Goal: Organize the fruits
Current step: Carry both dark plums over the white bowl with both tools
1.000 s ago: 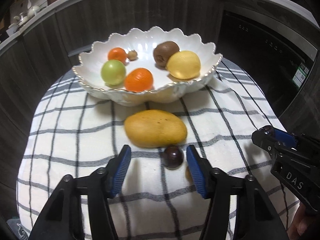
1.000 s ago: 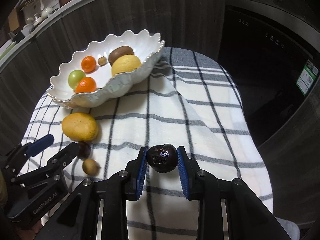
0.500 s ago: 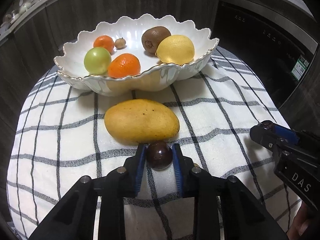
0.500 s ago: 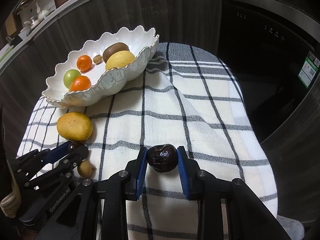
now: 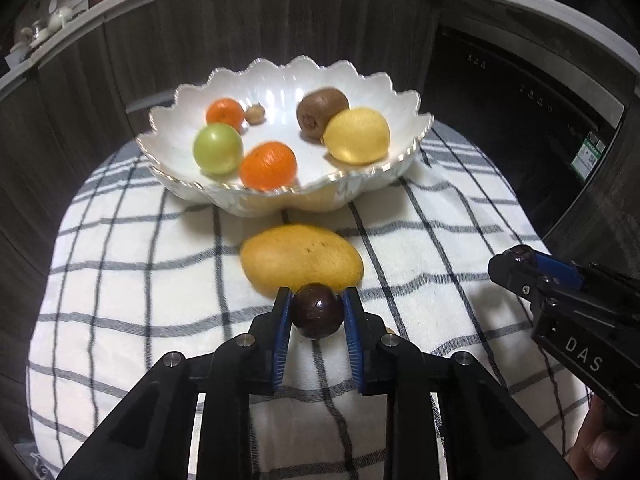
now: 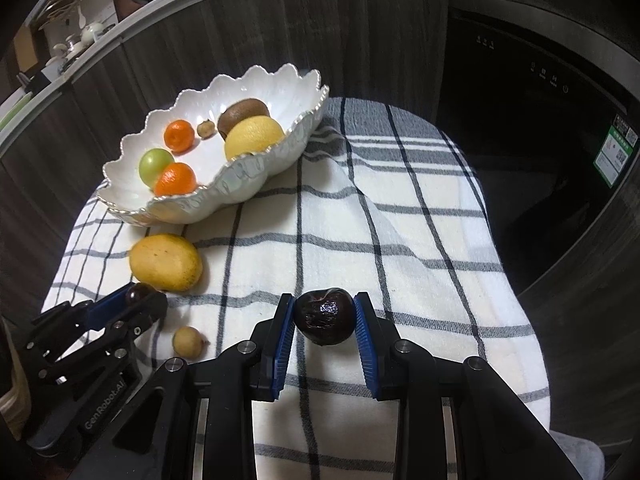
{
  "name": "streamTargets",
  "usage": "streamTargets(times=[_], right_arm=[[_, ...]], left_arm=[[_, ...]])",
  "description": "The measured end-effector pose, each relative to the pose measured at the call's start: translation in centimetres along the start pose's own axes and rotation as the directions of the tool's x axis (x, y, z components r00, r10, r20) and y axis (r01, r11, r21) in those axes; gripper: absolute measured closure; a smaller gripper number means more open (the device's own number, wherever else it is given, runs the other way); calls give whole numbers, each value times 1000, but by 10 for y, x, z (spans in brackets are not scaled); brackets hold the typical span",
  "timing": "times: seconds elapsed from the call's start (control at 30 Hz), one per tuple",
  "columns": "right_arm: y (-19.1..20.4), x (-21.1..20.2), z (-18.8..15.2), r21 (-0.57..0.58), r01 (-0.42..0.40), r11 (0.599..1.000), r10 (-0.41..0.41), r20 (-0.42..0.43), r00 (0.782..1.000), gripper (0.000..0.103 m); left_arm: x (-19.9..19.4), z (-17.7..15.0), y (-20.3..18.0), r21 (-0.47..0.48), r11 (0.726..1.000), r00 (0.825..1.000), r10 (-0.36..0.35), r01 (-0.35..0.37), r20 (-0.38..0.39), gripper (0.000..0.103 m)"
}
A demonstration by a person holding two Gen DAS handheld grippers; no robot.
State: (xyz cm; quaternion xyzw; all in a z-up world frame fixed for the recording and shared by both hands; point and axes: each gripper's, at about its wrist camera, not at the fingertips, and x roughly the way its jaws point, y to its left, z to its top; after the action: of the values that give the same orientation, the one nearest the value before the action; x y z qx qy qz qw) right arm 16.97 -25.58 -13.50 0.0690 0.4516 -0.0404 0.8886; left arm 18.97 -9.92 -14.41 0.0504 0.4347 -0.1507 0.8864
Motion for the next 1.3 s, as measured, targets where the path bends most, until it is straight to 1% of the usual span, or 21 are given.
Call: streamTargets(times=[0.37, 0.67, 0.97, 1.3], right_arm=[[23, -27, 22, -37, -23, 999, 26, 66, 997, 72], [48, -35, 52, -79, -45, 996, 54, 110, 992, 72], [65, -24, 86, -98, -56, 994, 68, 131, 989, 72], [75, 7, 104, -104, -67, 992, 78, 102, 992, 72]], left_arm=[[-39, 29, 22, -11, 999, 995, 32, -31, 99, 77], [-43, 61, 43, -22, 999, 989, 46, -44, 144, 77], [-28, 87, 60, -30, 998, 987, 51, -47, 156, 77], [3, 100, 71, -31, 999, 991, 45, -42, 123, 77]])
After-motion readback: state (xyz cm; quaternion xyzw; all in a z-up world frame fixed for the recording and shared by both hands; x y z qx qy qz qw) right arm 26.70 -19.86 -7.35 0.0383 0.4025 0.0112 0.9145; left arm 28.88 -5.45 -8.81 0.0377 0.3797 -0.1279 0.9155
